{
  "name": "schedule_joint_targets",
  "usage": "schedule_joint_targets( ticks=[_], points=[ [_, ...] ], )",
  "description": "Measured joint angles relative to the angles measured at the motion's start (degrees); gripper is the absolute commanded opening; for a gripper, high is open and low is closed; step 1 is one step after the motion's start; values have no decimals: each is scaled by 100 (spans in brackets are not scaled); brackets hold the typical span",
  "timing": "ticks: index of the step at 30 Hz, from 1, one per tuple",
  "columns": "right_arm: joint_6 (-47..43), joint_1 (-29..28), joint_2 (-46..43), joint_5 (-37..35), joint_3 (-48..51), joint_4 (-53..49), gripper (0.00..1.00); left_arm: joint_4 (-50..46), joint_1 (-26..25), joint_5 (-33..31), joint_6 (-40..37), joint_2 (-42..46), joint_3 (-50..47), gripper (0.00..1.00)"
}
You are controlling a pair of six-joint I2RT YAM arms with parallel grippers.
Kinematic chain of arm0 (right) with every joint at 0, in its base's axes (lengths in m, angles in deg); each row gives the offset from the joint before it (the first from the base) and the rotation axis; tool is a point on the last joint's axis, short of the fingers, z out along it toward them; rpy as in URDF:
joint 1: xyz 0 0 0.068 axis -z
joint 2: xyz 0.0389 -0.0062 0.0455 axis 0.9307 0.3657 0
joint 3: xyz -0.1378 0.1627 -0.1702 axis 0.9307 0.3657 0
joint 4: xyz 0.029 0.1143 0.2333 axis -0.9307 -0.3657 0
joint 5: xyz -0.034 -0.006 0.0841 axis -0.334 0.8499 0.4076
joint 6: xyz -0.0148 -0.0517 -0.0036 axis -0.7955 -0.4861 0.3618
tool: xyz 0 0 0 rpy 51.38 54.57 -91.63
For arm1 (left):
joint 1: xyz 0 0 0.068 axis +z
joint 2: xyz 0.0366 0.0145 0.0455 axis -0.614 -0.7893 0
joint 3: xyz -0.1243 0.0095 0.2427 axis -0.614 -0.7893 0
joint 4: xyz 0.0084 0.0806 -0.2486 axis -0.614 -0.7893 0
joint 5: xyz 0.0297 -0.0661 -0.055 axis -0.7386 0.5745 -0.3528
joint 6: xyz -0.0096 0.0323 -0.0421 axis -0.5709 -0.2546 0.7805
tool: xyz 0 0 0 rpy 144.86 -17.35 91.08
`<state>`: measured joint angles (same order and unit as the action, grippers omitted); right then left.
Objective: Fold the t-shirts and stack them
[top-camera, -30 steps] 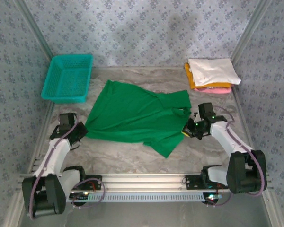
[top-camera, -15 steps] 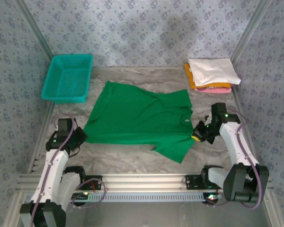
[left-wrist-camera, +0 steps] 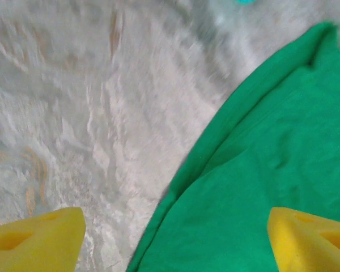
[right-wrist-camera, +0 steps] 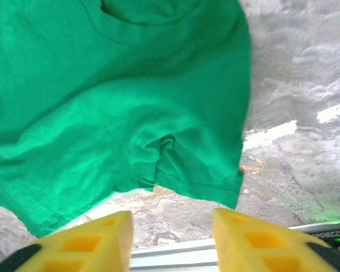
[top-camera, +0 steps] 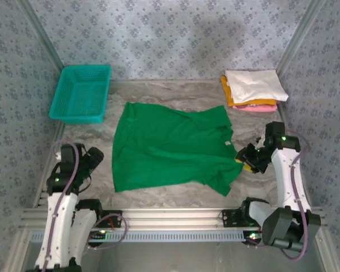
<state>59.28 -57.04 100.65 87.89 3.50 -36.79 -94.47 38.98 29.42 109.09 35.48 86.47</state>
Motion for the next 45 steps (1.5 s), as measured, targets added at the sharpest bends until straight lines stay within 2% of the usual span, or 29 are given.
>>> schedule_joint_targets(
  ticks=[1,3,6,7,9,11,12,13,14,16,19,21,25,28,30,33,45],
  points=[
    [4,13,4,-48,-114,-22,64,-4,0,-79,-44,131,164,83],
    [-46,11,46,-122,-343,-26,61,33,0,-184,-181,313,439,79],
    [-79,-151,195,-273,-619,68,54,286,-44,-96,-481,-188,719,71],
    [-70,-306,291,-348,-697,129,50,505,-120,17,-595,-623,745,66],
    [-33,-723,538,-455,-796,387,36,1062,-391,260,-774,-1661,732,55],
    [35,-1259,1003,-549,-901,750,23,1738,-793,376,-981,-2811,737,38],
    [39,-1475,1316,-564,-968,951,21,1947,-979,411,-1069,-3309,780,38],
    [74,-1641,1672,-544,-1040,1196,23,2103,-1154,448,-1191,-3829,892,40],
    [114,-1742,2009,-520,-1095,1484,29,2218,-1327,483,-1327,-4371,1102,44],
    [208,-1790,2664,-481,-1255,1952,45,2312,-1563,487,-1541,-5257,1722,44],
    [247,-1676,3613,-297,-1746,2540,48,2555,-1711,487,-1794,-6299,2822,41],
    [367,-1563,4151,-46,-2081,3023,50,2804,-1727,485,-1952,-6690,3252,46],
    [614,-1429,4865,356,-2461,3735,51,2951,-1725,483,-2190,-7128,3550,48],
    [793,-1397,5209,468,-2673,3978,54,2931,-1725,487,-2312,-7587,3823,55],
    [944,-1388,5359,540,-2750,4140,54,2938,-1725,487,-2354,-7886,3976,63],
    [1123,-1386,5473,560,-2763,4273,56,2929,-1725,487,-2321,-8059,3993,69],
    [1392,-1237,5421,555,-2264,4457,58,2922,-1427,466,-2389,-8076,4035,70]
  ],
)
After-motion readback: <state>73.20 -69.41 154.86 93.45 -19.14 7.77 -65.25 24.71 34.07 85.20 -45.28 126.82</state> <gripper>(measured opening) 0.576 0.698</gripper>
